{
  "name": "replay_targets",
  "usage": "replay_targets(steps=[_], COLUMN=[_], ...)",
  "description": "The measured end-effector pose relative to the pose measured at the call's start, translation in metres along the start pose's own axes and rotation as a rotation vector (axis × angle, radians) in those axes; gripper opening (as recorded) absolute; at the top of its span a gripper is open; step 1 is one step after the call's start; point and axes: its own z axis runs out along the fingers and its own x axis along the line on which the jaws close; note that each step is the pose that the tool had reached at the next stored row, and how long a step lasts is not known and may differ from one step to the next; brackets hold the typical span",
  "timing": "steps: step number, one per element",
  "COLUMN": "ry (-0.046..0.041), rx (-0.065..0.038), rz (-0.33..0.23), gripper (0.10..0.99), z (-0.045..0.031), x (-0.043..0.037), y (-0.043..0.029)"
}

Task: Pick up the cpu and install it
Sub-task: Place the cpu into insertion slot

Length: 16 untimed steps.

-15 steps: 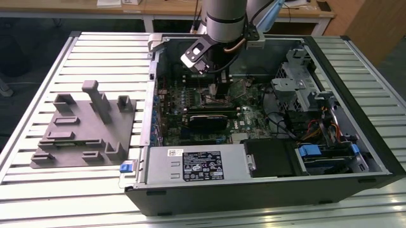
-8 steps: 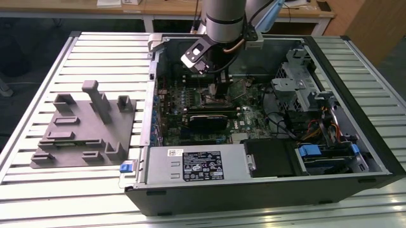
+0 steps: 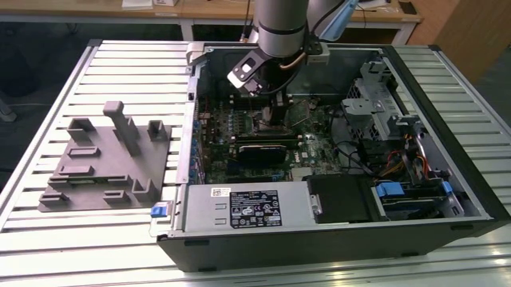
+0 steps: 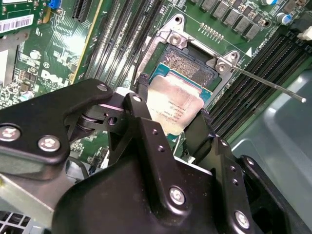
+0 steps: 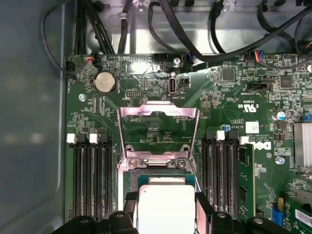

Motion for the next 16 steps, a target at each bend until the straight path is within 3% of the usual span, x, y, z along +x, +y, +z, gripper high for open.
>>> replay_targets(steps=[9,13,16], ry=[-0.0036,-0.0230,-0.0448], rx=[0.000,0.000,-0.001], rz=[0.000,-0.001,-0.002], gripper=[0.545,0.545,0.545], z=[0.0018,0.0051,0.0079], x=[0.0000,0.0001,0.0006], y=[-0.0004,-0.0005,-0.0007])
